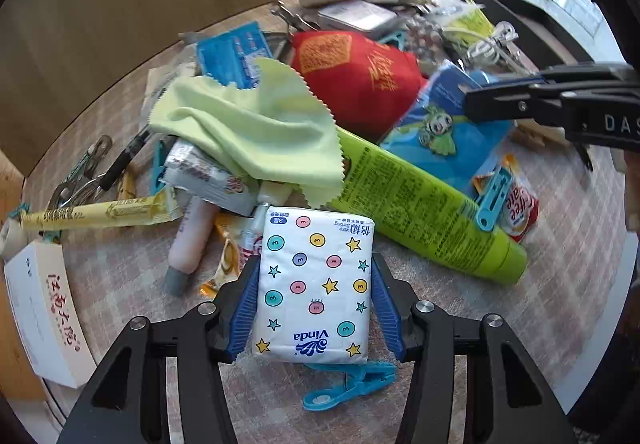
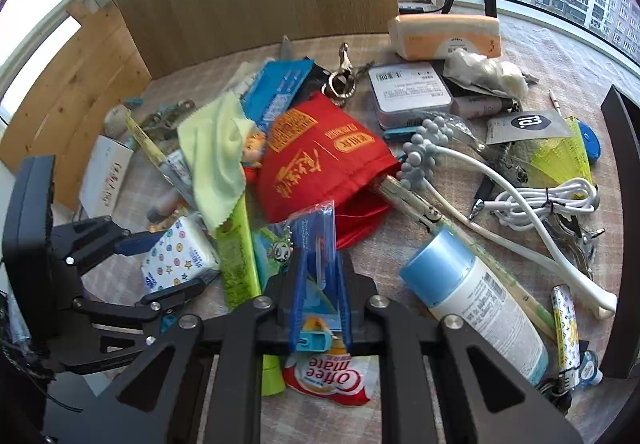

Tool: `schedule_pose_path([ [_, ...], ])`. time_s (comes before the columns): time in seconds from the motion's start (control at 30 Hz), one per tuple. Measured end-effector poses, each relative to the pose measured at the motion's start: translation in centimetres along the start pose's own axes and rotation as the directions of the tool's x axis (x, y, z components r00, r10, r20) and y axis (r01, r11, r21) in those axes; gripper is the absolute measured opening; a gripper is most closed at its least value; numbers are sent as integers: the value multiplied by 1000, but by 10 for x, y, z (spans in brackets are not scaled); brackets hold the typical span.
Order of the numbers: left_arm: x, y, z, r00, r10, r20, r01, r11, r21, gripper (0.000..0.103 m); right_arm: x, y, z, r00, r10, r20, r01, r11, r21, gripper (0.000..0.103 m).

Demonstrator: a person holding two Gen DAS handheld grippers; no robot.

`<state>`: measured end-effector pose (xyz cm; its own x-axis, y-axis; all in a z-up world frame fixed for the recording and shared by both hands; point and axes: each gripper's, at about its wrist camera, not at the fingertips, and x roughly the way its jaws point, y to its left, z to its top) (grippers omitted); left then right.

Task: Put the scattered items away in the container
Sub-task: 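Carry Vinda tissues to tray with left tool while right tool carries blue card packet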

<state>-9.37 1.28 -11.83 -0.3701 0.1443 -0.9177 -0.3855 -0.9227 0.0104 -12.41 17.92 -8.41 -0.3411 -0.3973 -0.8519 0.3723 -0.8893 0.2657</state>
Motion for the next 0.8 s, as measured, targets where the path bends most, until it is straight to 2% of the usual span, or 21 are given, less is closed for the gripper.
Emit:
schedule_pose_path([
  [0.1, -12, 6, -3, 999, 0, 41, 1, 1000, -24, 49, -7, 2, -1, 1000, 18, 13, -18, 1000, 12, 9],
  [0.33, -31, 15, -11, 996, 21, 82, -16, 998, -57, 49, -19, 11, -5, 999, 30, 45, -31, 999, 24, 5],
  [0.6, -55, 12, -5, 988, 8, 153, 6, 996, -86, 49, -65, 23, -7, 991, -9, 132, 10, 1000, -14, 3],
  [0.8, -76, -8, 6, 980, 32, 195, -12, 994, -106, 49, -108, 0, -10, 977, 5, 215, -6, 1000, 8, 3],
])
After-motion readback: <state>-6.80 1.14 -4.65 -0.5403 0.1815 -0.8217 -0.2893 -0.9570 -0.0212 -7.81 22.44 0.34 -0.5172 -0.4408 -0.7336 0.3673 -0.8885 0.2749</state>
